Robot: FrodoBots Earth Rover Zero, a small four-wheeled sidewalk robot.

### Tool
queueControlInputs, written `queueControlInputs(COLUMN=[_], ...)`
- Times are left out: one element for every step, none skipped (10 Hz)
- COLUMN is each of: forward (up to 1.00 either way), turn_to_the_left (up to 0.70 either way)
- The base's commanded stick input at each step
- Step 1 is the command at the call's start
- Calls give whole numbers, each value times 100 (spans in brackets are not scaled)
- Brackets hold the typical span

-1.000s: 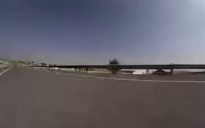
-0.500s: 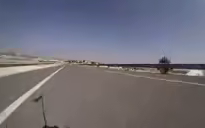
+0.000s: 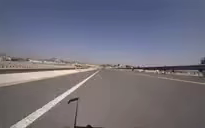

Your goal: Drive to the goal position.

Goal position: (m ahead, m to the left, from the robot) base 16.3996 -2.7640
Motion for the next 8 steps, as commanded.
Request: queueControlInputs(forward=[0, 0, 100, 100, 100, 100, 100, 100], turn_to_the_left=[0, 0, 0, 0, 0, 0, 0, 0])
